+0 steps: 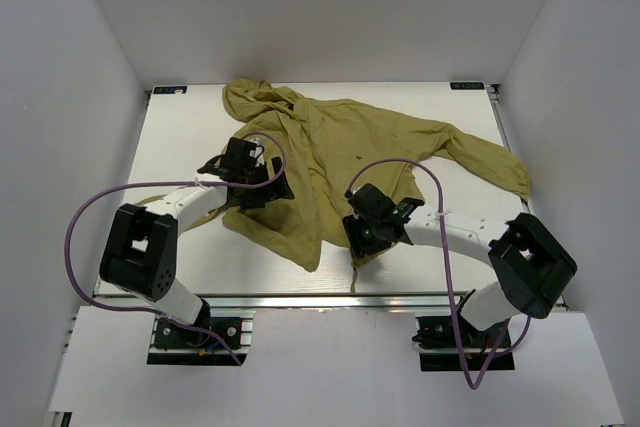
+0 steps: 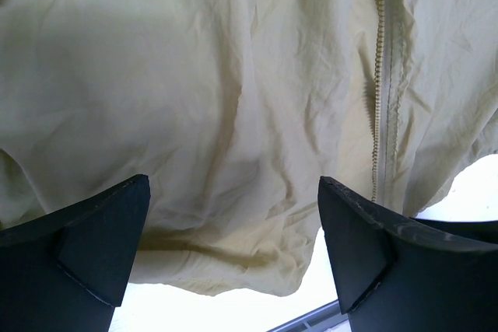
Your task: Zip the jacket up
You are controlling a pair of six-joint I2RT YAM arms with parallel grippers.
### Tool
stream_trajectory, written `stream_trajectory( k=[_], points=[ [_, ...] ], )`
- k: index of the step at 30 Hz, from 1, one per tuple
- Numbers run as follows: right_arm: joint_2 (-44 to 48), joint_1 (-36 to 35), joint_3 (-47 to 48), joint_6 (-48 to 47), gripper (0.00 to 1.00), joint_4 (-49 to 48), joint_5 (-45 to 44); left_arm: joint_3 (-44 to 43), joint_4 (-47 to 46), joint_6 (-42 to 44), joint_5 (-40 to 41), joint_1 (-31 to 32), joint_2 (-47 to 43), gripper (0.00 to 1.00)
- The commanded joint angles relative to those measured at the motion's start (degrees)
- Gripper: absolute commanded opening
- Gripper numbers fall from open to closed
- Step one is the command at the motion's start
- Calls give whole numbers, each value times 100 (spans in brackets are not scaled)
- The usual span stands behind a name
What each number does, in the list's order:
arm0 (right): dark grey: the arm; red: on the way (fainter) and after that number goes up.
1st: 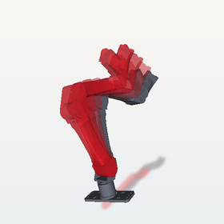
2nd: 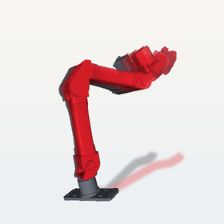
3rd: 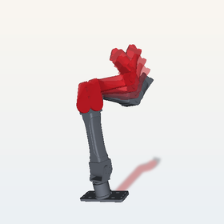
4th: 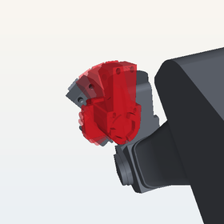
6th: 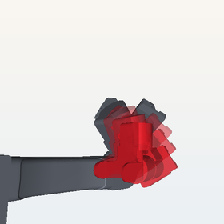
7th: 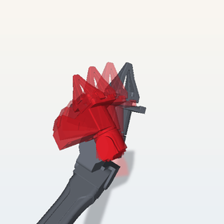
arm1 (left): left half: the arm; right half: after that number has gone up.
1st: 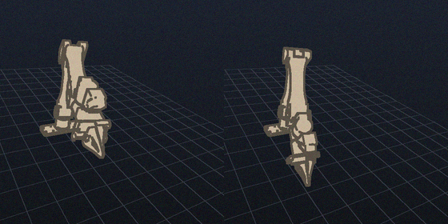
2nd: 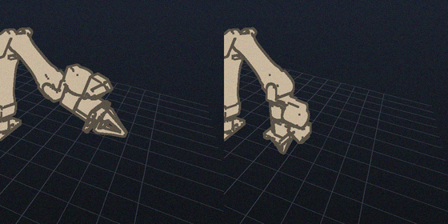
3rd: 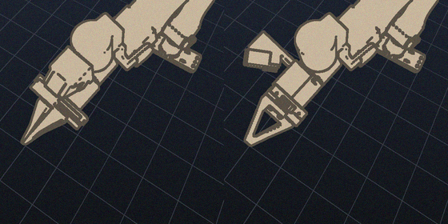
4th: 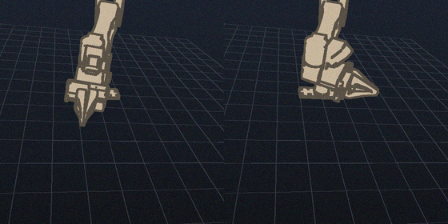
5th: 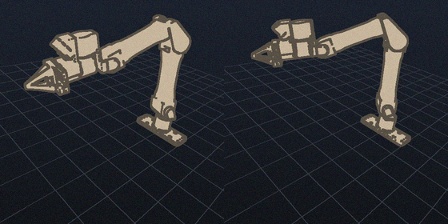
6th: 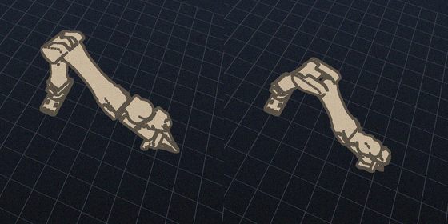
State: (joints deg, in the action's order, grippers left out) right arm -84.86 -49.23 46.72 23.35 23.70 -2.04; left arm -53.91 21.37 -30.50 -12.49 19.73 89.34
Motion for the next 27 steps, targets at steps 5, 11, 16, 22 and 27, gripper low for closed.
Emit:
stream_trajectory(
  k=[5,11,16,22,27],
  points=[
    [-198,-200,83,134,51,-208,-244,38,87,-8,98,-4,-400,98],
    [-364,-341,39,389,46,-147,-569,12,140,-8,115,-4,-417,98],
    [-531,-394,-5,574,31,-50,-771,12,210,-8,186,-4,-470,98],
    [-593,-447,4,583,5,-85,-657,-67,359,-17,221,-4,-575,98],
    [-392,-447,-57,635,0,-234,-508,-339,981,254,72,119,-769,98]
  ],
)
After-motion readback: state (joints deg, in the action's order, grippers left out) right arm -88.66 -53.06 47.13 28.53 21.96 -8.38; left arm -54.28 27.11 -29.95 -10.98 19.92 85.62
